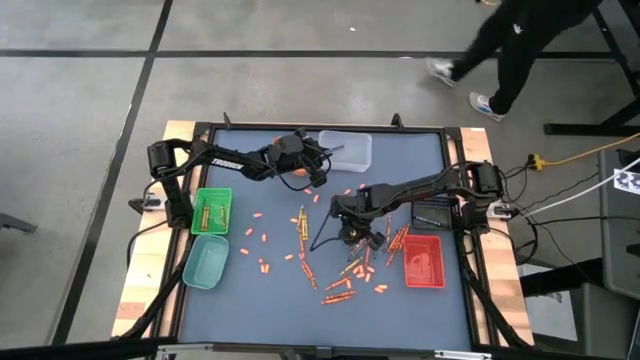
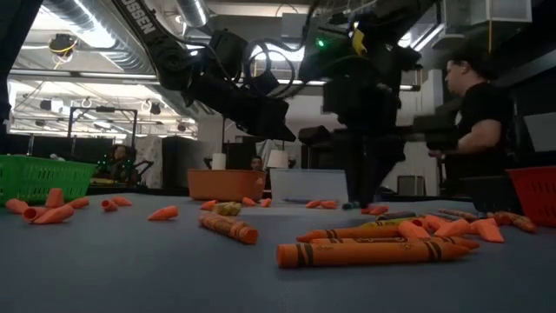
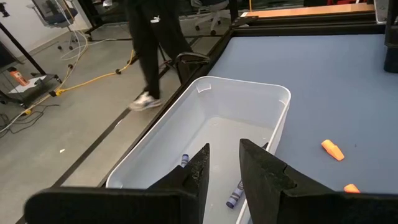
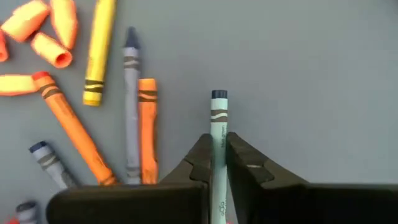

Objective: Sort crayons
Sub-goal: Put the light blue crayon into the black bin

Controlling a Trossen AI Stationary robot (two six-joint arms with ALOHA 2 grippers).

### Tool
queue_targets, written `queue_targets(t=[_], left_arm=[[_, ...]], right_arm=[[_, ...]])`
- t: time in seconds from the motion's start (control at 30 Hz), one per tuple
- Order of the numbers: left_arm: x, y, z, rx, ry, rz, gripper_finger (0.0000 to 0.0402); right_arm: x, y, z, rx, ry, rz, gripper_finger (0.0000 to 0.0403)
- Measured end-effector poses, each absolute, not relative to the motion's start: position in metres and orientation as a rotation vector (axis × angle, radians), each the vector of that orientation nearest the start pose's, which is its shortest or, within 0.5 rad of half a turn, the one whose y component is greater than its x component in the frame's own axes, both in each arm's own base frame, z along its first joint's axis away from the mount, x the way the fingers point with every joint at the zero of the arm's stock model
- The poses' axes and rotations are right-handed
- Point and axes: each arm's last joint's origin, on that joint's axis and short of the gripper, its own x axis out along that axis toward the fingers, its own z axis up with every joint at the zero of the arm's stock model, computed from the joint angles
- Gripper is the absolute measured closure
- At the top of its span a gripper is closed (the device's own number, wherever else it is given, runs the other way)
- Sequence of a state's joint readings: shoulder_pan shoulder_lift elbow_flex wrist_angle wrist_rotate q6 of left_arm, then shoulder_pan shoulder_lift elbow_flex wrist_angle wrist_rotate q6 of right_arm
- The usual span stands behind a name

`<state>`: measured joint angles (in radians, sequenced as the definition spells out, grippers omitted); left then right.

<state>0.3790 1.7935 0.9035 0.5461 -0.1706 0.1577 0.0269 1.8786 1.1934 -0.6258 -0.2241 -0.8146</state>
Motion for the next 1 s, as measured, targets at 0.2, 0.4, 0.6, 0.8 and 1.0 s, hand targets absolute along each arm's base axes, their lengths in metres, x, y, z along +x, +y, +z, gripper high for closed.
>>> queue_targets(t=[0.2, 0.4, 0.6, 0.8, 1.0], left_arm=[[0.342, 0.141, 0.176, 0.116, 0.389, 0.516, 0.0329], [0.342, 0.141, 0.176, 0.116, 0.389, 0.515, 0.0329], [0.341, 0.141, 0.175, 0.116, 0.391, 0.515, 0.0329], [0.341, 0.141, 0.174, 0.114, 0.409, 0.512, 0.0329], [0.34, 0.141, 0.172, 0.111, 0.431, 0.51, 0.0329]], right_arm=[[0.352, 0.015, 0.176, -0.53, 1.249, 0.716, 0.0373], [0.343, 0.014, 0.191, -0.427, 1.4, 0.702, 0.039], [0.322, 0.014, 0.212, -0.365, 1.472, 0.674, 0.0393], [0.304, 0.013, 0.243, -0.364, 1.448, 0.609, 0.0388], [0.274, 0.012, 0.262, -0.316, 1.42, 0.542, 0.0387]])
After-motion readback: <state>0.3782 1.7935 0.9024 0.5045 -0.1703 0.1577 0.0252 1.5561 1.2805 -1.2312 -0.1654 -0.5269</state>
